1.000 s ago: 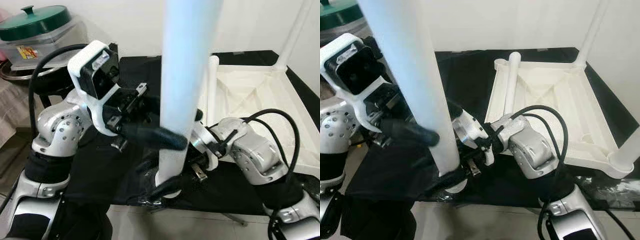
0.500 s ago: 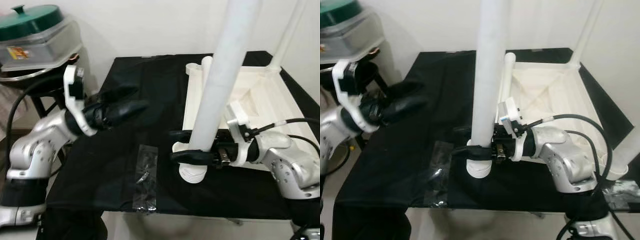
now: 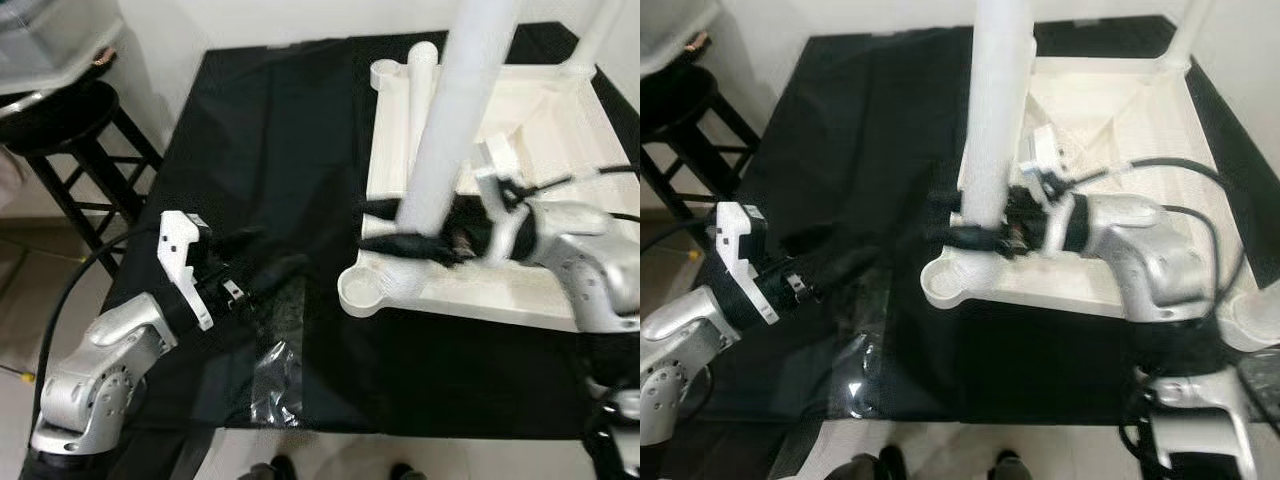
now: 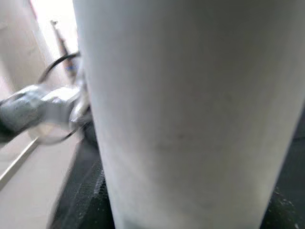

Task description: Building children table

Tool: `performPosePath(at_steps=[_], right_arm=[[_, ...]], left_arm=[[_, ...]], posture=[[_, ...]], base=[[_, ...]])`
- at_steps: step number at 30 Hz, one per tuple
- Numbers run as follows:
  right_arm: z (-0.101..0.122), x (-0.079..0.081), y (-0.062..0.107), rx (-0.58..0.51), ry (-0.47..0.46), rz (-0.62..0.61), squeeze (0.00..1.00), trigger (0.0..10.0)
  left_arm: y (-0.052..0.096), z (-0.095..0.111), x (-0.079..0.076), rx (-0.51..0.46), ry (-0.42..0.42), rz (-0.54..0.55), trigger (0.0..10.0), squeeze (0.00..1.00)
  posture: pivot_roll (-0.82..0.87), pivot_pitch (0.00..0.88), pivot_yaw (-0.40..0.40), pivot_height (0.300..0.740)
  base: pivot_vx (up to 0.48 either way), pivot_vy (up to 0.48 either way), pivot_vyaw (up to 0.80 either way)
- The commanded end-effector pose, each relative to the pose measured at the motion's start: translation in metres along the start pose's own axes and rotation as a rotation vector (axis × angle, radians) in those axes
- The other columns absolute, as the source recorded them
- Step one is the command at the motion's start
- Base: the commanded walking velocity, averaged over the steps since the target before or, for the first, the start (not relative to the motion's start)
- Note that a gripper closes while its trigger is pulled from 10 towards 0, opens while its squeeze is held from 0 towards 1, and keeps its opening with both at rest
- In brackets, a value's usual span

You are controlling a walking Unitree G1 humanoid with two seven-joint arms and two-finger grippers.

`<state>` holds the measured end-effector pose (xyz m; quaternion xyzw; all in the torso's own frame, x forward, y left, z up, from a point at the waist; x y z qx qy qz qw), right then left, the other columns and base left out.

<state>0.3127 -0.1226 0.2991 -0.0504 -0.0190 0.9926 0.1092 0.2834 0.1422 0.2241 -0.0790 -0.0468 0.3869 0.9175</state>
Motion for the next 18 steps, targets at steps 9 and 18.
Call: performPosePath(at_steps=[9, 18], right_arm=[[-0.004, 0.031, -0.037, 0.037, 0.069, 0.189, 0.0, 10.0], [-0.014, 0.018, -0.047, 0.105, 0.116, 0.144, 0.0, 10.0]], left_arm=[[0.008, -0.002, 0.005, -0.05, 0.06, 0.232, 10.0, 0.0], [0.02, -0.02, 0.002, -0.006, 0.044, 0.364, 10.0, 0.0]], posture=[[-0.02, 0.338, 0.055, 0.74], [-0.02, 0.328, 0.034, 0.74]], base=[[0.0, -0.203, 0.44], [0.0, 0.0, 0.7]])
Point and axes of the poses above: a point about 5 cm out from each wrist's last joint towards the gripper, its own y axis pointing back from the gripper into the wrist, its own z axis along the axis of the wrist's last joint, x = y × z, the point moved 2 cm from there along -y, pointing out of the wrist towards the gripper, and after that the axes turned 6 degrees about -y, right-handed, at the moved point
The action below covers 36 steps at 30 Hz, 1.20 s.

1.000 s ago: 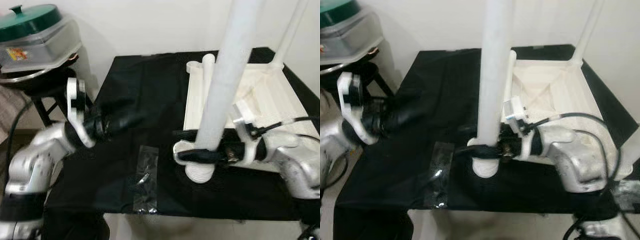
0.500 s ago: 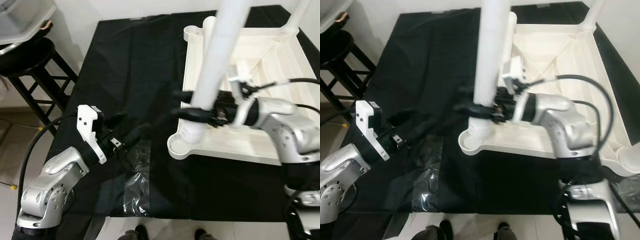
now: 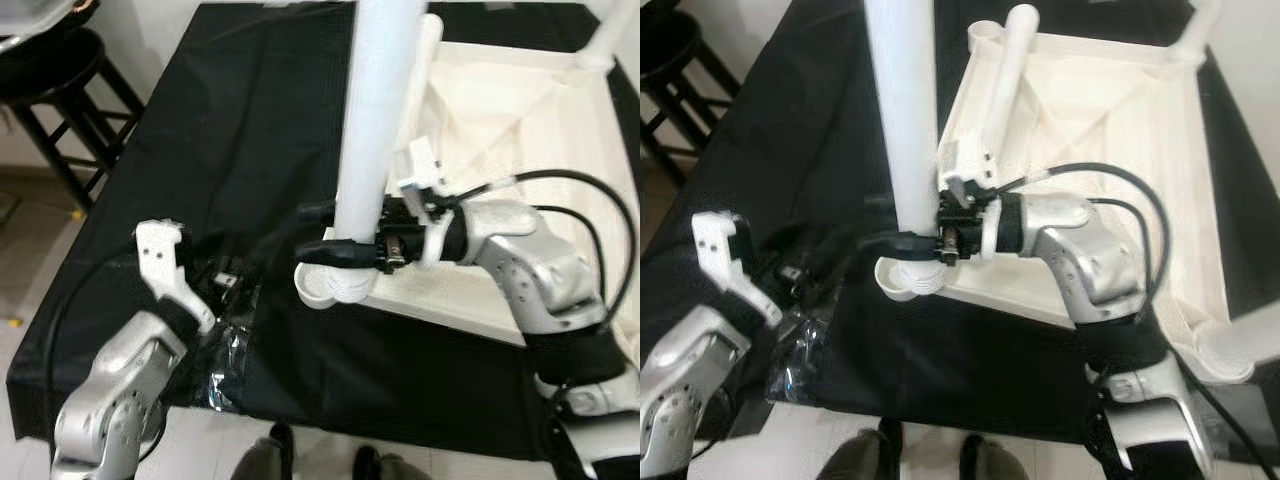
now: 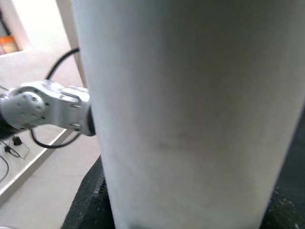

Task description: Building children table

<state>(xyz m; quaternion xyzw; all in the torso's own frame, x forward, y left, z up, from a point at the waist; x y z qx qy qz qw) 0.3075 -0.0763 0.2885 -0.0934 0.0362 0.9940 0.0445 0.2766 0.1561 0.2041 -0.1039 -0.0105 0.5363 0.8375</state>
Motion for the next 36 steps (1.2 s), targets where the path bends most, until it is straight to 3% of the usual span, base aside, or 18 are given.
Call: performPosePath(at_steps=[1, 10, 16, 23, 36], right_arm=[[-0.004, 0.001, -0.006, 0.02, 0.023, 0.003, 0.0, 10.0], [-0.01, -0.001, -0.021, 0.001, -0.011, 0.04, 0.0, 10.0], [-0.015, 0.009, -0.033, 0.033, -0.039, 0.236, 0.0, 10.0], [-0.009, 0.006, -0.029, 0.061, -0.037, 0.335, 0.0, 10.0], [-0.008, -0.009, -0.022, 0.034, -0.087, 0.313, 0.0, 10.0]], left_arm=[[0.005, -0.007, -0.002, 0.021, -0.019, 0.041, 10.0, 0.0], [0.012, -0.023, -0.006, 0.067, -0.05, 0.119, 10.0, 0.0], [0.017, -0.026, -0.006, 0.079, -0.069, 0.161, 10.0, 0.0], [0.026, -0.022, -0.003, 0.069, -0.144, 0.214, 10.0, 0.0], [0.037, -0.011, 0.008, 0.046, -0.194, 0.239, 10.0, 0.0]], posture=[[-0.02, 0.33, 0.031, 0.74], [-0.01, 0.343, 0.023, 0.74], [0.0, 0.364, 0.012, 0.74], [0.0, 0.384, -0.001, 0.74], [0.01, 0.413, -0.011, 0.74]], base=[[0.0, 0.0, 0.0], [0.0, 0.0, 0.0], [0.0, 0.0, 0.0], [0.0, 0.0, 0.0], [0.0, 0.0, 0.0]])
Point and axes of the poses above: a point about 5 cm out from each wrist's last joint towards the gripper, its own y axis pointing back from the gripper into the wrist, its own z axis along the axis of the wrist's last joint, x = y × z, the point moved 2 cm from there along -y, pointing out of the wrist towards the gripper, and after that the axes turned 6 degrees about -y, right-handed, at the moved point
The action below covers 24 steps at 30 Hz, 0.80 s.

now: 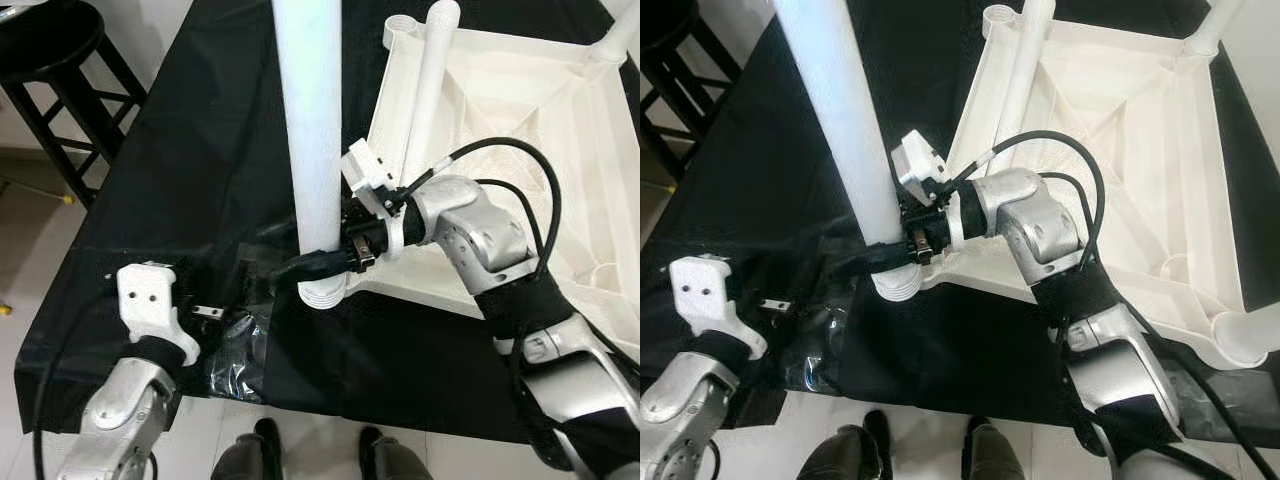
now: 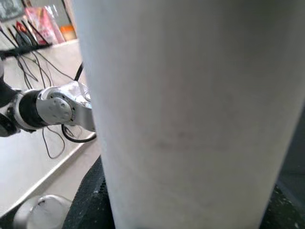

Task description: Building children table

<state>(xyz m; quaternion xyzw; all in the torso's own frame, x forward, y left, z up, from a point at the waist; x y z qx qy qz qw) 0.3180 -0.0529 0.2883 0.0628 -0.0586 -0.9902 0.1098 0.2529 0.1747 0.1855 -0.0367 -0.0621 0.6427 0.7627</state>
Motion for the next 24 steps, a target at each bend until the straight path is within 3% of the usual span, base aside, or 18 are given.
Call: performPosePath(at_steps=[1, 3, 4, 8, 13, 16, 24], right_arm=[[-0.007, 0.001, 0.006, -0.012, -0.062, 0.006, 0.0, 10.0], [-0.006, 0.002, 0.01, -0.033, -0.085, 0.02, 0.0, 10.0], [-0.006, 0.006, 0.016, -0.055, -0.114, 0.043, 0.0, 10.0], [-0.012, 0.009, 0.021, -0.033, -0.12, 0.059, 0.0, 10.0], [-0.016, 0.007, 0.024, -0.014, -0.111, 0.035, 0.0, 10.0], [-0.017, -0.006, 0.024, -0.006, -0.062, -0.069, 0.0, 10.0], [-0.019, -0.015, 0.023, 0.003, -0.047, -0.138, 0.0, 10.0]], left_arm=[[0.007, 0.001, -0.002, 0.0, -0.002, -0.034, 10.0, 0.0], [0.009, 0.002, -0.009, -0.005, 0.009, -0.085, 10.0, 0.0], [0.012, 0.002, -0.019, -0.012, 0.017, -0.164, 10.0, 0.0], [0.015, 0.001, -0.027, -0.019, -0.001, -0.243, 10.0, 0.0], [0.015, 0.001, -0.03, -0.019, 0.0, -0.277, 10.0, 0.0], [0.016, -0.001, -0.031, -0.016, -0.003, -0.302, 10.0, 0.0], [0.017, -0.001, -0.031, -0.017, -0.008, -0.308, 10.0, 0.0]], posture=[[0.02, 0.415, -0.007, 0.74], [0.02, 0.416, -0.007, 0.74], [0.02, 0.415, -0.004, 0.74], [0.02, 0.411, 0.002, 0.74], [0.02, 0.403, 0.012, 0.74], [0.02, 0.393, 0.015, 0.74], [0.02, 0.384, 0.017, 0.74]], base=[[0.0, 0.0, 0.0], [0.0, 0.0, 0.0], [0.0, 0.0, 0.0], [0.0, 0.0, 0.0], [0.0, 0.0, 0.0], [0.0, 0.0, 0.0], [0.0, 0.0, 0.0]])
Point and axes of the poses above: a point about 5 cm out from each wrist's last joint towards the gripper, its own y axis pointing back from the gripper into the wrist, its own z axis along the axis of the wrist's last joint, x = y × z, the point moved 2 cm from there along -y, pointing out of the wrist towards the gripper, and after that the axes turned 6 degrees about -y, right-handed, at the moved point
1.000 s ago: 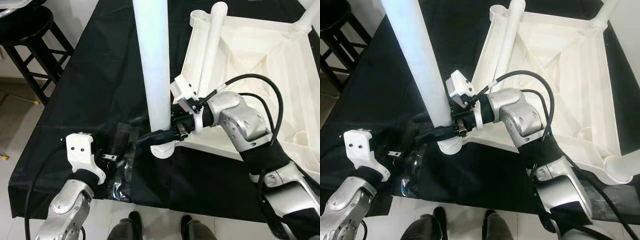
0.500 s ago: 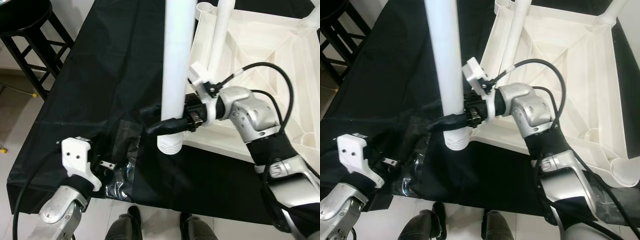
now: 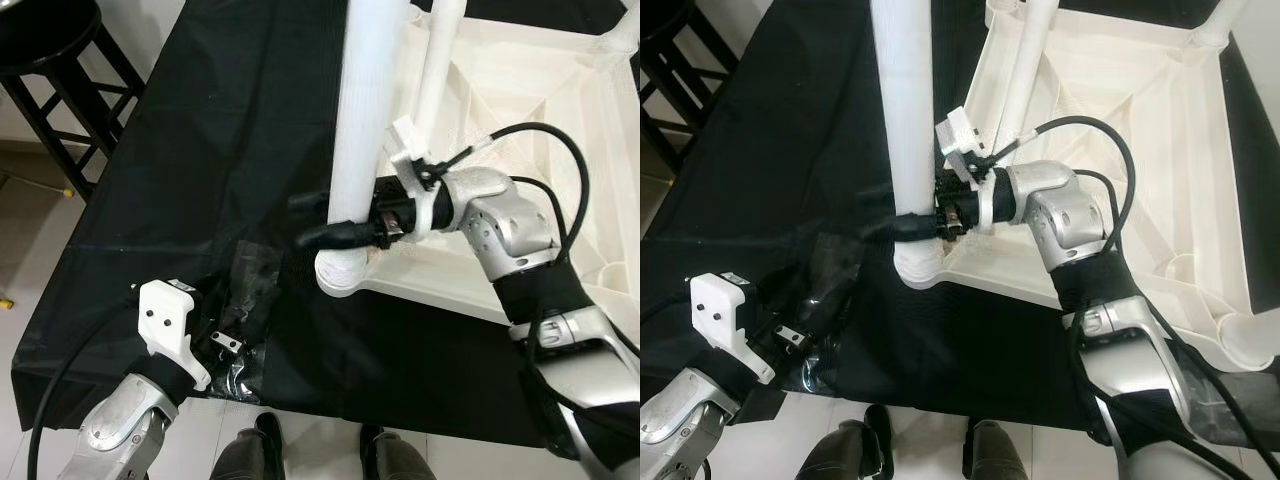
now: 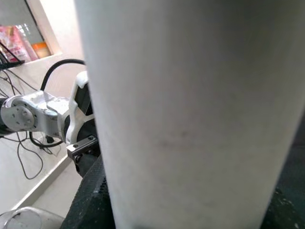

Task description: Building children table

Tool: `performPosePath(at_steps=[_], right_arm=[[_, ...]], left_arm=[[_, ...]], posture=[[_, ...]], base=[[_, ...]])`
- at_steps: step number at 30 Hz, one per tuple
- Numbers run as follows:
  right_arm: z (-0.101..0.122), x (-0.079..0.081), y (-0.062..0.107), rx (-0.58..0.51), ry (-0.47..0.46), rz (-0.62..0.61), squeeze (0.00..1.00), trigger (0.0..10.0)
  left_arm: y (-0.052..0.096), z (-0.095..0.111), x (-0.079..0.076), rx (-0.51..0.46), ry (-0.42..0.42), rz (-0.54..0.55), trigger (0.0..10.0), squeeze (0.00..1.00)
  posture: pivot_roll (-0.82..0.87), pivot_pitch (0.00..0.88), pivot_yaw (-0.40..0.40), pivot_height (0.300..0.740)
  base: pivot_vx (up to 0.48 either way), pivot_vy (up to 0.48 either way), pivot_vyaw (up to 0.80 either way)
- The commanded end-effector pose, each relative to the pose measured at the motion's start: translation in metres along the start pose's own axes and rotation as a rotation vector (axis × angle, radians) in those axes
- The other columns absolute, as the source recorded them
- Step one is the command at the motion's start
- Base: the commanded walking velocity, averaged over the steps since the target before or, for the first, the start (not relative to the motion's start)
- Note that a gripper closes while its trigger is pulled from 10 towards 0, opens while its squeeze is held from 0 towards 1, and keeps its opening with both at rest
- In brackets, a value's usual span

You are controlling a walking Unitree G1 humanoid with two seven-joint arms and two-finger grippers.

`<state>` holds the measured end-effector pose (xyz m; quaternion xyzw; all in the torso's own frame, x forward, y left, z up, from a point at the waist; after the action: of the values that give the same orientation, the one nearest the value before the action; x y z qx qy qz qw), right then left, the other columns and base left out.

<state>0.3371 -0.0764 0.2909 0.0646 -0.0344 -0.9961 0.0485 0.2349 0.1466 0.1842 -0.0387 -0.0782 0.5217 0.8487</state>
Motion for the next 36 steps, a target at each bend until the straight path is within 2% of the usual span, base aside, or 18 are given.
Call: performPosePath(at_steps=[1, 6, 9, 11, 14, 29, 36], right_arm=[[-0.018, -0.002, -0.005, 0.051, -0.042, -0.022, 0.0, 10.0], [-0.022, 0.002, -0.012, 0.055, -0.029, -0.002, 0.0, 10.0], [-0.029, 0.016, -0.018, 0.072, -0.016, 0.079, 0.0, 10.0], [-0.029, 0.016, -0.018, 0.072, -0.016, 0.079, 0.0, 10.0], [-0.041, 0.032, -0.023, 0.139, 0.031, 0.155, 0.0, 10.0], [-0.055, 0.037, -0.018, 0.189, 0.022, 0.171, 0.0, 10.0], [-0.056, 0.031, -0.007, 0.199, 0.007, 0.142, 0.0, 10.0]], left_arm=[[0.004, -0.003, -0.002, 0.014, -0.005, -0.012, 10.0, 0.0], [0.004, -0.003, -0.002, 0.012, -0.009, -0.013, 10.0, 0.0], [0.005, -0.002, -0.002, 0.009, -0.012, -0.015, 10.0, 0.0], [0.005, -0.002, -0.002, 0.009, -0.012, -0.015, 10.0, 0.0], [0.005, -0.001, -0.001, 0.007, -0.015, -0.013, 10.0, 0.0], [0.004, -0.001, 0.001, 0.004, -0.021, -0.008, 10.0, 0.0], [0.004, -0.001, 0.002, 0.007, -0.024, -0.01, 10.0, 0.0]], posture=[[0.02, 0.384, 0.017, 0.74], [0.02, 0.389, 0.017, 0.74], [0.02, 0.393, 0.016, 0.74], [0.02, 0.393, 0.016, 0.74], [0.02, 0.401, 0.014, 0.74], [0.02, 0.408, 0.015, 0.74], [0.03, 0.411, 0.019, 0.74]], base=[[0.0, 0.0, 0.0], [0.0, 0.0, 0.0], [0.0, 0.0, 0.0], [0.0, 0.0, 0.0], [0.0, 0.0, 0.0], [0.0, 0.0, 0.0], [0.0, 0.0, 0.0]])
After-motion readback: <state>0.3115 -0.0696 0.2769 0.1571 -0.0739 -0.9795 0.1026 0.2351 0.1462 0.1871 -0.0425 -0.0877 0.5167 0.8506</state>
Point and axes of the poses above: a point about 5 cm out from each wrist's last joint towards the gripper, its own y axis pointing back from the gripper into the wrist, its own z axis along the axis of the wrist's last joint, x = y × z, the point moved 2 cm from there along -y, pointing out of the wrist towards the gripper, and after that the axes turned 6 degrees about -y, right-handed, at the moved point
